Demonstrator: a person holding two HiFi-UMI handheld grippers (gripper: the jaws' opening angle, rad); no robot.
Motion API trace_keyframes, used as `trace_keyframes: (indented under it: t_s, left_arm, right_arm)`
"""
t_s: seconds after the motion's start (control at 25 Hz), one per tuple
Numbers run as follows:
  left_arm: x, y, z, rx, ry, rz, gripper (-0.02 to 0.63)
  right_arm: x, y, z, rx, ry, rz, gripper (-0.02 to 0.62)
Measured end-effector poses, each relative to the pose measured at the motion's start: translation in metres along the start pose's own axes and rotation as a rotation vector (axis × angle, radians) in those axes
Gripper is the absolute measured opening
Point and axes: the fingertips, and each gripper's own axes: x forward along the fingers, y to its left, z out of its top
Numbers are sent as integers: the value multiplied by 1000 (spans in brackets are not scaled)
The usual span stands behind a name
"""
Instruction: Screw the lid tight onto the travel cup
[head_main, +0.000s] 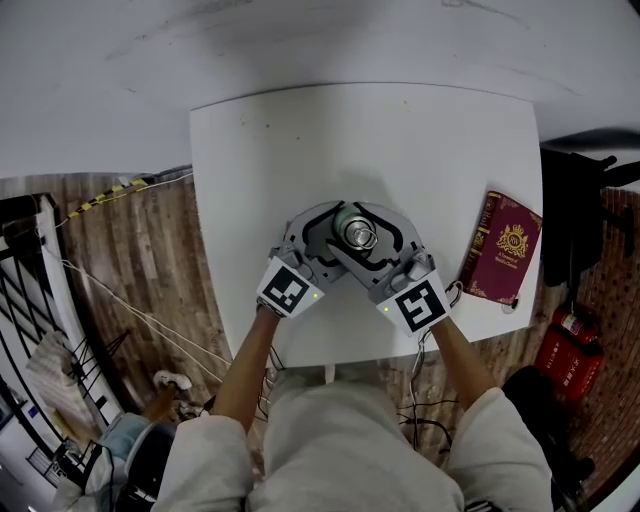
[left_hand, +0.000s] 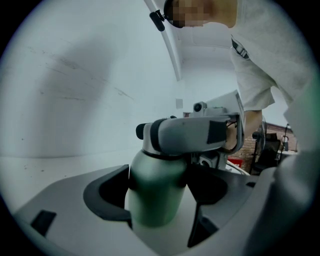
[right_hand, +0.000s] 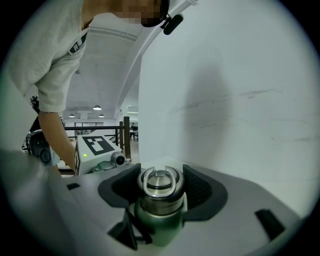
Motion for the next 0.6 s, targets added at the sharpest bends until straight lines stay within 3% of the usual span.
trace_keyframes:
  t_s: [0.36, 0.6]
  left_arm:
    - [-1, -1, -1, 0, 25, 5, 341]
    - [0, -1, -1, -9, 23, 5, 341]
  right_arm:
    - [-1, -10, 9, 72, -86, -211, 259]
    - [-2, -11, 7, 67, -81, -233, 259]
